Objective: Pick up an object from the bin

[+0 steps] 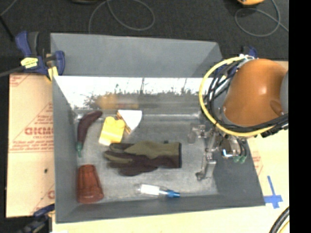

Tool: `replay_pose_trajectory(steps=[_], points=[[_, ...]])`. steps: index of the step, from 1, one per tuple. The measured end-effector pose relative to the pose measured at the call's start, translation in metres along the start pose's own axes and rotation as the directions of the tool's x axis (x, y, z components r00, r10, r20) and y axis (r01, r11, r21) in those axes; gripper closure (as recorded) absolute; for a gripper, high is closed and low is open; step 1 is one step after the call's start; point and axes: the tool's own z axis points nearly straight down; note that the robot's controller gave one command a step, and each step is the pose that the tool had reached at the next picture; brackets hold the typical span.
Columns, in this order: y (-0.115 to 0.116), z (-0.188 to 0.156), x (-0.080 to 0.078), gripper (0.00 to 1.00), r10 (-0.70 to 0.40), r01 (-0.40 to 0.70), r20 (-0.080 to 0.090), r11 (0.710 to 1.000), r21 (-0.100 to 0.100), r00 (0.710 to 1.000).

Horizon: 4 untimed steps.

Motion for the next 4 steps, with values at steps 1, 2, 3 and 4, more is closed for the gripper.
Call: replay_pose_trajectory(steps=[1,2,3,4], points=[[0.0,-0.004,-0.001,0.0,-0.001,0.001,0.008,1.0,0.001,1.0],[0.02,0.041,-0.031,0.0,-0.055,0.055,0.014,0.998,0.002,0.998],[0.037,0.076,-0.049,0.0,-0.014,0.014,0.008,1.0,0.0,1.0],[0.041,0.106,-0.051,0.0,-0.127,0.127,0.013,0.992,0.003,0.992]])
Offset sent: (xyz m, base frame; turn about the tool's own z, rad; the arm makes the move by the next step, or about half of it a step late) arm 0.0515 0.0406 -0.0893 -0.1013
